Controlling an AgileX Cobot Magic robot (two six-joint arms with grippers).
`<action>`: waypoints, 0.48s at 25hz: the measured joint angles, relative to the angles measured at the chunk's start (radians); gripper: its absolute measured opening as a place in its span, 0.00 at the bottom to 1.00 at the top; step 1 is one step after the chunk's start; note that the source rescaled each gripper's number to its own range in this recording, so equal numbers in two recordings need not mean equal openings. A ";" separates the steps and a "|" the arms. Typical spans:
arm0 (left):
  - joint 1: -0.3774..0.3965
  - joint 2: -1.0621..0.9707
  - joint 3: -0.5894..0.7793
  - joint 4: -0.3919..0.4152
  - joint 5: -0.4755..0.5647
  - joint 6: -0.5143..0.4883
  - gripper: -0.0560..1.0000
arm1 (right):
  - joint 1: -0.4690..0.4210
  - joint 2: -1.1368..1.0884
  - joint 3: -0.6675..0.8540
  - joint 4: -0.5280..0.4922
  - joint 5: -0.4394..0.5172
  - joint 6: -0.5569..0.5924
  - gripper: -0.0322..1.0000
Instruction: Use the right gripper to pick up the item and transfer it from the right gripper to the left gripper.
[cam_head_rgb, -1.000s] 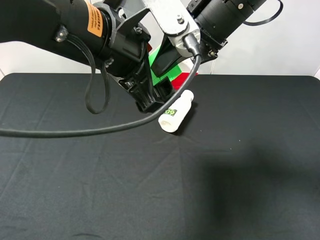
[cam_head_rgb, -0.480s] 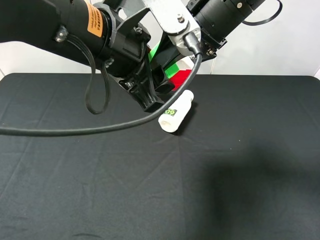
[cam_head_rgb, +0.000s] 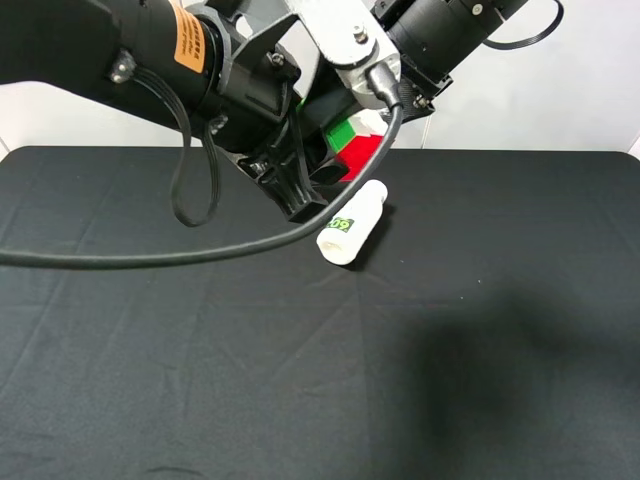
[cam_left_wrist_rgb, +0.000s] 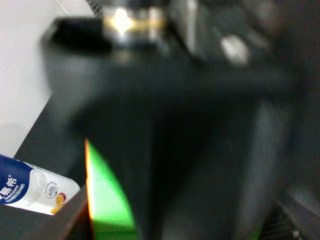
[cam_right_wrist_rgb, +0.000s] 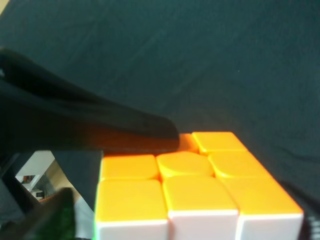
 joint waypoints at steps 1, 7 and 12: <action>0.000 0.000 0.000 0.000 0.000 0.000 0.05 | 0.000 0.000 0.000 0.000 0.000 0.000 0.84; 0.000 0.000 0.000 0.000 0.000 0.000 0.05 | 0.000 0.000 0.000 0.000 0.000 -0.003 0.99; 0.000 0.001 -0.001 0.001 -0.008 0.000 0.05 | -0.017 0.000 0.000 0.013 0.026 -0.003 0.99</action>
